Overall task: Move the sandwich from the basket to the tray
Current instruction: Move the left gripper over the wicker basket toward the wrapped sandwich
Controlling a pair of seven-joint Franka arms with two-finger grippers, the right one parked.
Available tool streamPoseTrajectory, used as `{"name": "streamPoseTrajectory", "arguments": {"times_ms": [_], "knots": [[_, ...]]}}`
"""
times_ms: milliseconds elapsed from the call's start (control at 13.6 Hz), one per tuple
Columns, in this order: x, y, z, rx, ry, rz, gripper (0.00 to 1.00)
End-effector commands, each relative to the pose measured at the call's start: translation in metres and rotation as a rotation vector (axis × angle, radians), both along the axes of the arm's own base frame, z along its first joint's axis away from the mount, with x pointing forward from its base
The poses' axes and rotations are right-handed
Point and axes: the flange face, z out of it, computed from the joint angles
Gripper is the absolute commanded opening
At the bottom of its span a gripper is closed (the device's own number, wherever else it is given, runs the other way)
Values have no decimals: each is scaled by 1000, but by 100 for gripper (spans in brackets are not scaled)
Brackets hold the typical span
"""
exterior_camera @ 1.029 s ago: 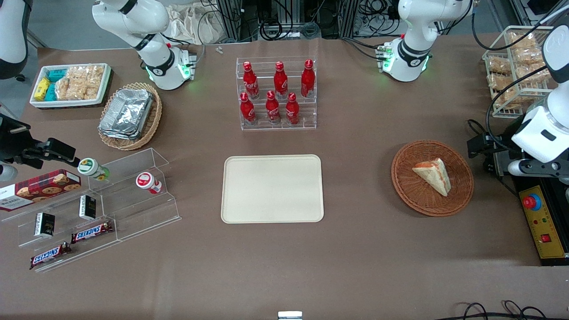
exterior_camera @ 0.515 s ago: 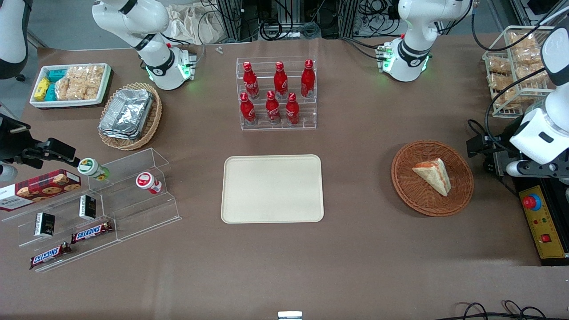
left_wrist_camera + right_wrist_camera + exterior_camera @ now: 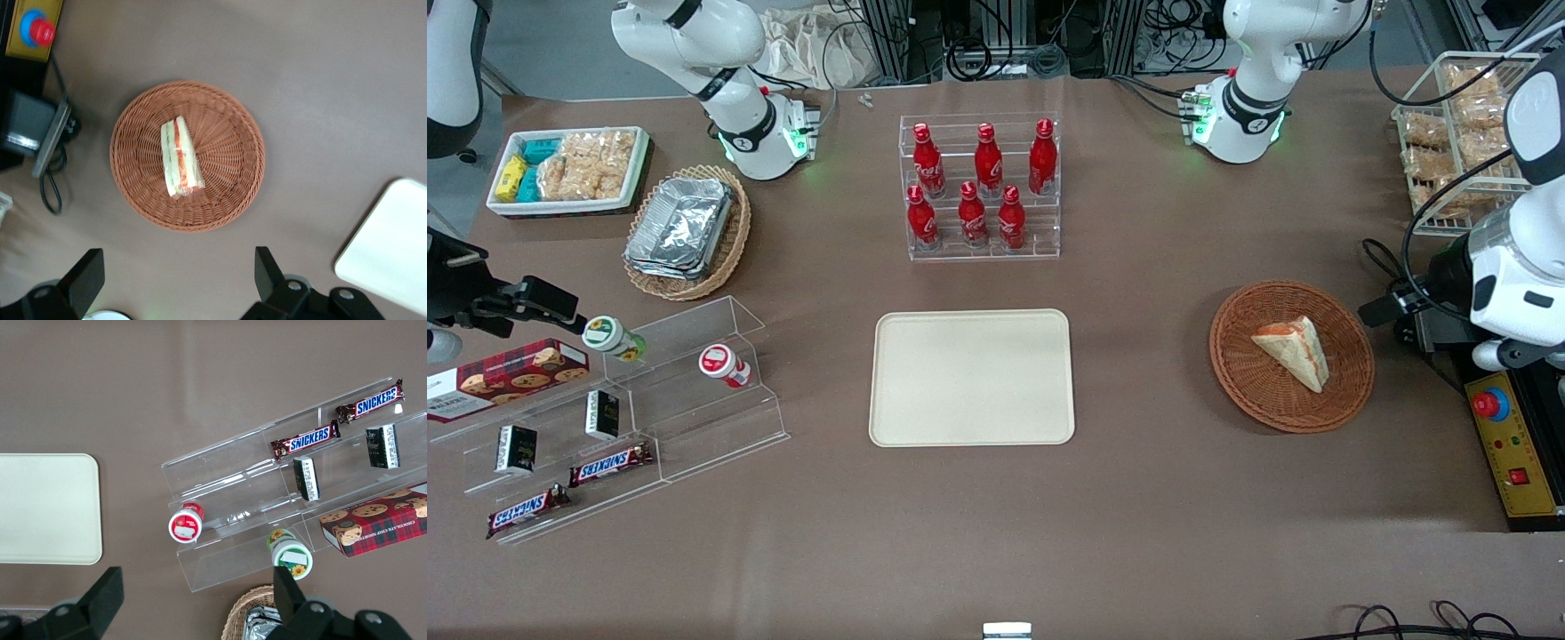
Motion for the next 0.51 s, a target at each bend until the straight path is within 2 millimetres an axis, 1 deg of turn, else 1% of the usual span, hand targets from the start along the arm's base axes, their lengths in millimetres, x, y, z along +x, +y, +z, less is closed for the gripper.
{"name": "streamPoseTrajectory", "arguments": {"times_ms": [0, 74, 221, 441], "knots": [[-3, 1, -20, 25, 9, 77, 100], [-6, 1, -27, 28, 10, 88, 100], [-8, 1, -51, 37, -4, 167, 100], [-17, 0, -98, 44, -13, 243, 100]]}}
